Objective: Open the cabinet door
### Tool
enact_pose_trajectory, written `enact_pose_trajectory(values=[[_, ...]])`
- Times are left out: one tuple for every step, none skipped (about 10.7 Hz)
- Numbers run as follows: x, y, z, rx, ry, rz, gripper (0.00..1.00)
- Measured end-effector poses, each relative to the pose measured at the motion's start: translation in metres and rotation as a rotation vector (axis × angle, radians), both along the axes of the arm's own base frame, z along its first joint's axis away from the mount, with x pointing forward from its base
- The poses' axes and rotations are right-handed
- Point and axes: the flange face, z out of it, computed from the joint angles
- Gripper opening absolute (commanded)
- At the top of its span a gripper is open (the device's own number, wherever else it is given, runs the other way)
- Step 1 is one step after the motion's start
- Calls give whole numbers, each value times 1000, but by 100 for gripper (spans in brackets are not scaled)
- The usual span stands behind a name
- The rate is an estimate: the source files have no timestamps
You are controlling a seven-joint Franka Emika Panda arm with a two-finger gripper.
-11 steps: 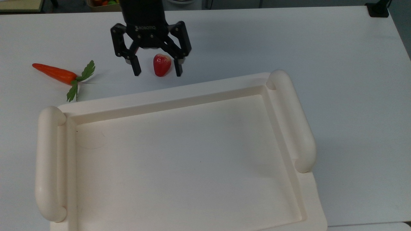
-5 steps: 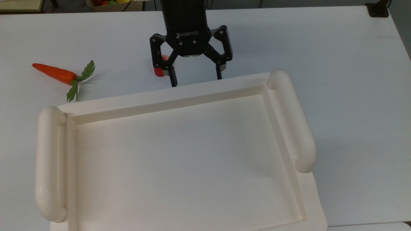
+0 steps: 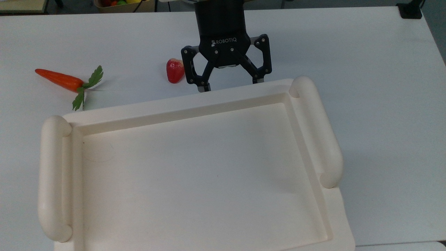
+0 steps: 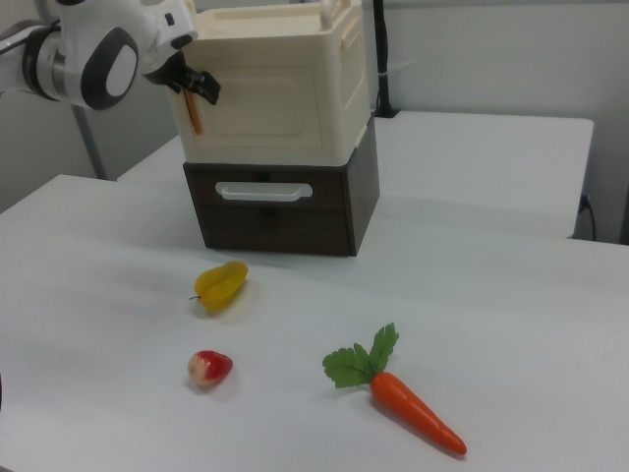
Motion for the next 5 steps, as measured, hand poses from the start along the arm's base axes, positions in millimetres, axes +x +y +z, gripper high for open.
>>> enact_pose_trajectory(values=[[1, 11, -4, -6, -14, 11, 70], [3, 22, -11, -15, -27, 23, 68], [6, 30, -18, -19, -46, 27, 54], [7, 33, -22, -21, -55, 29, 3], [8, 34, -23, -24, -61, 29, 0]])
